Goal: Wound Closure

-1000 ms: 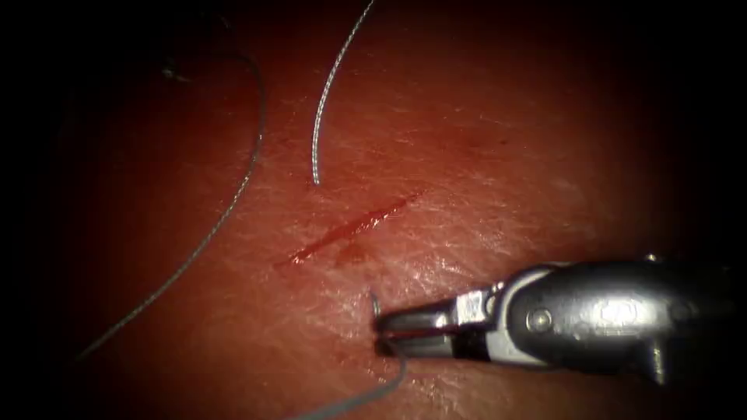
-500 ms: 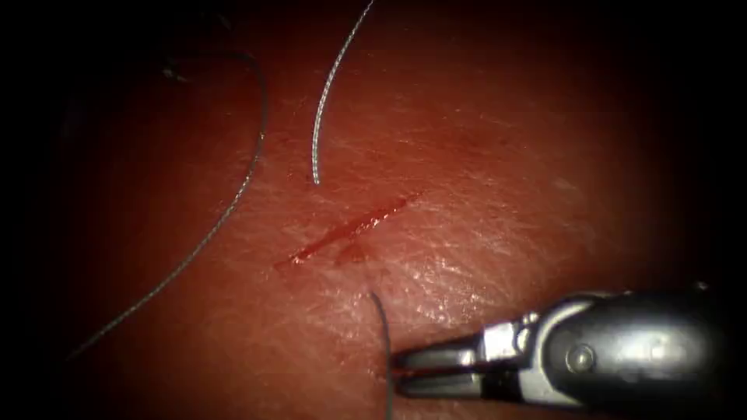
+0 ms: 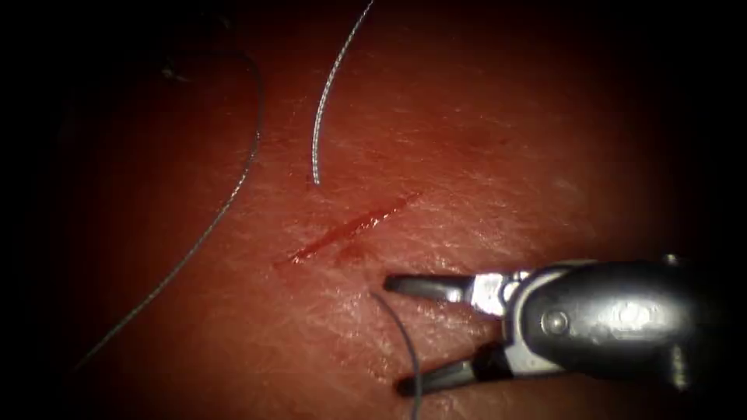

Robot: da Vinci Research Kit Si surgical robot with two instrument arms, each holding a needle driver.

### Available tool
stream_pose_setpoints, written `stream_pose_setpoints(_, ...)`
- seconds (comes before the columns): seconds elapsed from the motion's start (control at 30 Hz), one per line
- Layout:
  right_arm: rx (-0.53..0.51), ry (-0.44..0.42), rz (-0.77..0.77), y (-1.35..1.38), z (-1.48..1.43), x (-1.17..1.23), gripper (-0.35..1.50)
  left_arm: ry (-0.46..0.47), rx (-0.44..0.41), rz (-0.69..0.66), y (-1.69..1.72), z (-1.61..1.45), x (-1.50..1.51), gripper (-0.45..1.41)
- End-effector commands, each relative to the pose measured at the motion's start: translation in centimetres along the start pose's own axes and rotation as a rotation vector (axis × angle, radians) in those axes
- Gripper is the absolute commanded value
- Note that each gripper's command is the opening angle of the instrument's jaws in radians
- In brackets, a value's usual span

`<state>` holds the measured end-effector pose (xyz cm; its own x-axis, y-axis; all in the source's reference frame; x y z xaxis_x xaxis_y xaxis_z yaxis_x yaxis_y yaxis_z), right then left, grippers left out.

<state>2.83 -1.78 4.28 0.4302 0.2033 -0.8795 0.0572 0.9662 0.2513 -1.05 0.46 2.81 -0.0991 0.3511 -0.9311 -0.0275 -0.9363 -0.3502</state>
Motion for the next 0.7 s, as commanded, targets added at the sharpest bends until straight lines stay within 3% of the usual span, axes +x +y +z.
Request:
stream_pose_setpoints(0.03, -0.002, 0.002, -0.001, -0.01, 0.14, -0.03, 1.31, 0.001, -0.002, -0.003, 0.03, 0.06, -0.08, -0.45)
stream_pose_setpoints(0.2, -0.009, 0.004, -0.002, 0.02, 0.24, -0.05, 1.31, 0.001, -0.002, -0.003, 0.03, 0.06, -0.08, -0.45)
stream_pose_setpoints(0.33, -0.016, 0.015, 0.0, 0.04, 0.29, -0.04, 1.16, 0.001, -0.002, -0.003, 0.03, 0.06, -0.08, -0.45)
stream_pose_setpoints(0.4, -0.017, 0.014, 0.001, 0.05, 0.31, -0.03, 0.91, 0.001, -0.002, -0.003, 0.03, 0.06, -0.08, -0.45)
stream_pose_setpoints(0.43, 0.001, 0.018, 0.0, 0.05, 0.31, -0.03, 0.54, 0.001, -0.002, -0.003, 0.03, 0.06, -0.08, -0.45)
stream_pose_setpoints(0.47, 0.059, 0.038, -0.003, 0.04, 0.27, -0.05, -0.15, 0.001, -0.002, -0.003, 0.03, 0.06, -0.08, -0.45)
stream_pose_setpoints(0.5, 0.106, 0.024, 0.008, 0.03, 0.2, -0.06, -0.35, 0.001, -0.002, -0.003, 0.03, 0.06, -0.07, -0.45)
stream_pose_setpoints(0.7, 0.058, 0.001, 0.012, 0.07, 0.1, -0.06, -0.35, 0.001, -0.002, -0.004, 0.03, 0.05, -0.06, -0.45)
